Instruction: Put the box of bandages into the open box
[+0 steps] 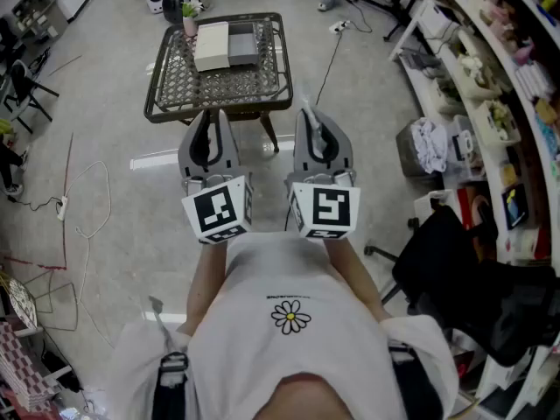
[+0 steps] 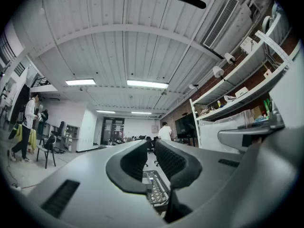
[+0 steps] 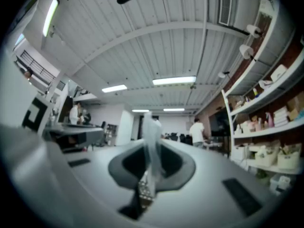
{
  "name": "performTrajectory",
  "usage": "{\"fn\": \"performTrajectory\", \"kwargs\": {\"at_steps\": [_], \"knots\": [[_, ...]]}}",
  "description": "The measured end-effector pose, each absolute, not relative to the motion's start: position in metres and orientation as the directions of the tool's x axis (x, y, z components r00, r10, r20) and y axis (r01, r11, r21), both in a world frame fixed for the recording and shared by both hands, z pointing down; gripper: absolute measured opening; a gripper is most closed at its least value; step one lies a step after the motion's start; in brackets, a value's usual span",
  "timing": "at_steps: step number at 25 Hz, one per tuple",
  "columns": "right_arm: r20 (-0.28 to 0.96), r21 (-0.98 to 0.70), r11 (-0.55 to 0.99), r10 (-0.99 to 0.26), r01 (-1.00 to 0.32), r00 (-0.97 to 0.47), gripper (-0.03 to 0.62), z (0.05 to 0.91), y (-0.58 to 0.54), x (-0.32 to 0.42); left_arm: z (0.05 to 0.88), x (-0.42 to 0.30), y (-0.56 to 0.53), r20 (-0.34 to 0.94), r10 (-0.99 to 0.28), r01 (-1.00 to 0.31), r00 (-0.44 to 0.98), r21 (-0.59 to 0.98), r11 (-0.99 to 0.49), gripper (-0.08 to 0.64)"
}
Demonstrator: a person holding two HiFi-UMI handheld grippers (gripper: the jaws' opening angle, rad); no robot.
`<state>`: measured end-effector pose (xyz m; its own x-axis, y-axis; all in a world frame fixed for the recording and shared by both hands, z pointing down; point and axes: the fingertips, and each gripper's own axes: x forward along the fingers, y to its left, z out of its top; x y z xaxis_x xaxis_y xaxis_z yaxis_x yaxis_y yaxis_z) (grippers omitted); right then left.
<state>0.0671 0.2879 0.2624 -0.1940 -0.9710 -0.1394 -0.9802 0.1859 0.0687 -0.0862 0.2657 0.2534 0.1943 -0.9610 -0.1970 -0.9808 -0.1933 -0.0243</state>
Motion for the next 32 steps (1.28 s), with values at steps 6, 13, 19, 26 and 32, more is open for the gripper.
{"fn": "performTrajectory", "kwargs": {"at_steps": [6,13,19,26,32], "knots": [[-0.142,0.062,0.188,-0.97,-0.98,-0.195,0.04,0.266,0.28,0.069,0.258,-0.081,0.259,-0.182,-0.959,-0.976,0.216,-0.025,-0.215,0.075],[-0.117,0.038,0.258,-0.958,-0.965,-0.261,0.041,0.275,0.272,0.061,0.262,-0.081,0.252,-0.165,-0.964,-0.978,0.208,-0.027,-0.207,0.075],[-0.071,0.008,0.265,-0.962,-0.964,-0.265,0.041,0.292,0.264,0.065,0.276,-0.08,0.249,-0.134,-0.97,-0.98,0.201,-0.03,-0.199,0.075],[-0.043,0.009,0.248,-0.968,-0.969,-0.248,0.04,0.304,0.245,0.074,0.298,-0.084,0.218,-0.084,-0.977,-0.981,0.195,-0.001,-0.196,0.075],[-0.041,0.02,0.22,-0.974,-0.975,-0.221,0.041,0.309,0.209,0.09,0.304,-0.077,0.174,-0.086,-0.975,-0.979,0.205,0.002,-0.206,0.075]]}}
